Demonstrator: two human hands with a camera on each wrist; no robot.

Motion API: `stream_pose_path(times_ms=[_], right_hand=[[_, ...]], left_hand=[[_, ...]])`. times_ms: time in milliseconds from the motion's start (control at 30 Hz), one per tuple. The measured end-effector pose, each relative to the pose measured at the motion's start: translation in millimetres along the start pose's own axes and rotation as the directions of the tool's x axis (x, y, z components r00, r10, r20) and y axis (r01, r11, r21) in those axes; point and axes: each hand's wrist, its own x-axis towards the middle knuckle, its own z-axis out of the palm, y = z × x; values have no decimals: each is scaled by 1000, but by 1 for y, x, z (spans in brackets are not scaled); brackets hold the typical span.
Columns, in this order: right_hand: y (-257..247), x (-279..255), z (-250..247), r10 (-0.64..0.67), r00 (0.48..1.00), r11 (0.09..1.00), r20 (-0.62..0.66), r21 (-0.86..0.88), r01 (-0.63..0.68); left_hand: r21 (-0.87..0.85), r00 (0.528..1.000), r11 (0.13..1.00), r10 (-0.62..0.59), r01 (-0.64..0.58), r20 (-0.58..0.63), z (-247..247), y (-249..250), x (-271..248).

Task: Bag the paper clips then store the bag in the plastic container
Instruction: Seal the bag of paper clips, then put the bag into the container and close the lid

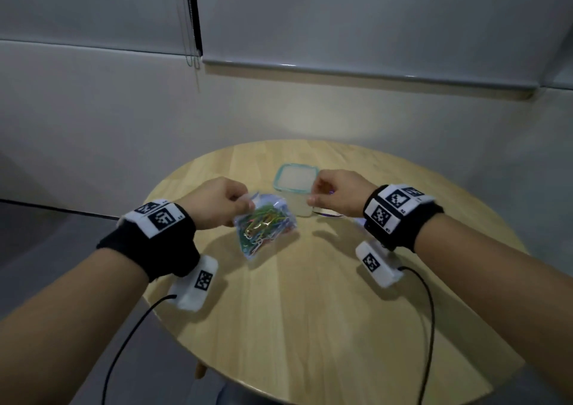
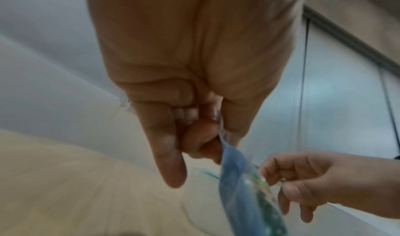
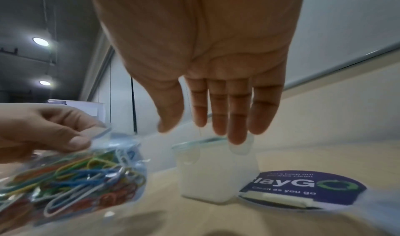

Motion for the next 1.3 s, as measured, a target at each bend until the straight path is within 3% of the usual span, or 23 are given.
stream_pose_path(times_ms=[167,300,467,567,667,700,767,833,867,933,1067,1167,1233,1300], right_hand=[[-5,24,19,13,985,953,174,-299,40],[-10,21,18,24,985,969,171,-247,19],[-12,-14,-3,-2,981,989,196,-145,31],[-4,-36,-10,-15,988,999,157,38,9],[7,-41,-7,60,996,973,-60,227,-44],[11,-40,-6,142,985,943,-101,315,-104],[14,-38,-4,313,950,834,8,477,-278],[16,-38,-1,375,897,712,236,547,-441],[16,-39,1,377,865,649,331,571,-502],[19,-40,3,365,816,545,449,607,-578],[33,-49,6,319,732,367,602,633,-681],[51,-64,10,148,690,228,709,654,-721],[60,-70,11,75,692,192,718,671,-716],[63,-73,10,69,705,216,706,680,-701]], left_hand=[[-104,941,935,-333,338,67,-6,-31,3],[-99,884,880,-455,465,106,-5,-40,3],[-118,864,862,-470,493,180,-3,-24,0],[-82,856,862,-477,500,200,-2,-16,0],[240,910,892,-409,383,67,-8,-5,-3],[311,942,893,-334,324,-24,-8,3,-4],[204,967,946,-234,250,-100,-1,18,-2],[-86,962,959,-266,270,52,15,37,1],[-223,941,919,-295,327,166,23,45,1],[-347,903,842,-325,412,282,38,56,2],[-461,862,736,-352,496,364,58,61,1],[-481,796,665,-309,572,520,67,62,-5],[-471,777,667,-271,577,568,70,63,-8],[-462,775,678,-262,572,575,71,64,-12]])
